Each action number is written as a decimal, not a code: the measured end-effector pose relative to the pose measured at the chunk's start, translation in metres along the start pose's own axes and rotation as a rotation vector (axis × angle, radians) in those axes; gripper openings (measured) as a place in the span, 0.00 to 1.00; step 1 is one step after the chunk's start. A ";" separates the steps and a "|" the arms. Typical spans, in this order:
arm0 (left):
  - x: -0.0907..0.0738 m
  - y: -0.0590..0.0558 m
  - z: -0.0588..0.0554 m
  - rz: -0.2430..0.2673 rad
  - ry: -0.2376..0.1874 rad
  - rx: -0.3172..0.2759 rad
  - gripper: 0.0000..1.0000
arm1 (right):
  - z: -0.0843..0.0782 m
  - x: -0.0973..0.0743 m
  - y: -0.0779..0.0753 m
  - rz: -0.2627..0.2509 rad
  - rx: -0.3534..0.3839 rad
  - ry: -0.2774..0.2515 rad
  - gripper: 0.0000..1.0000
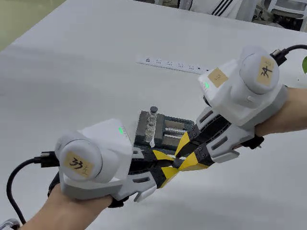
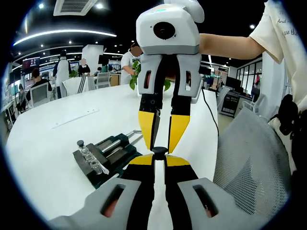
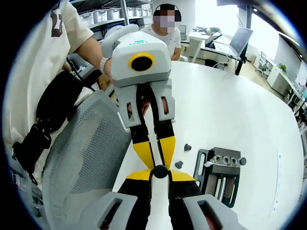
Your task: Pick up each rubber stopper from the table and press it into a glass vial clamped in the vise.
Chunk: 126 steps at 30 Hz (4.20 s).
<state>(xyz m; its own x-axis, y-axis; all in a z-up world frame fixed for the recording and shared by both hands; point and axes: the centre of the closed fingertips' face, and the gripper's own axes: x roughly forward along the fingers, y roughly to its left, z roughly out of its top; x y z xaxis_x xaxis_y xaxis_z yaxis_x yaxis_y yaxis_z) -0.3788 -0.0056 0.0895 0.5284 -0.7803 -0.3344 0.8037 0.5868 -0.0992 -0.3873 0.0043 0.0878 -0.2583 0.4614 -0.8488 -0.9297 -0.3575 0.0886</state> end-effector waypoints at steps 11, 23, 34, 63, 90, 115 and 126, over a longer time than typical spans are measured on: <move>0.000 0.000 0.000 -0.011 0.007 0.029 0.03 | 0.000 0.000 0.001 0.010 0.001 0.015 0.07; 0.002 -0.001 -0.002 -0.017 0.019 0.058 0.03 | 0.000 0.000 0.001 0.023 0.034 0.010 0.07; 0.000 0.001 -0.002 -0.007 -0.010 0.016 0.04 | 0.001 0.000 -0.001 0.027 0.030 0.006 0.06; -0.012 0.032 -0.020 0.094 0.006 -0.064 0.37 | -0.005 0.011 -0.019 0.006 0.010 0.045 0.06; -0.063 0.097 -0.061 0.344 0.082 -0.197 0.99 | 0.006 0.002 -0.086 -0.062 -0.047 0.094 0.05; -0.067 0.105 -0.067 0.369 0.081 -0.204 0.98 | 0.003 0.023 -0.149 -0.043 -0.237 0.321 0.05; -0.069 0.103 -0.070 0.370 0.084 -0.207 0.96 | -0.007 0.031 -0.154 -0.015 -0.241 0.375 0.05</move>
<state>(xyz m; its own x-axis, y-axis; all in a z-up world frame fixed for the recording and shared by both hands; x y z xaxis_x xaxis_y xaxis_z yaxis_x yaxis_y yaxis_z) -0.3513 0.1239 0.0362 0.7395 -0.4939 -0.4573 0.4878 0.8614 -0.1417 -0.2505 0.0677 0.0446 -0.0911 0.1575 -0.9833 -0.8335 -0.5523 -0.0112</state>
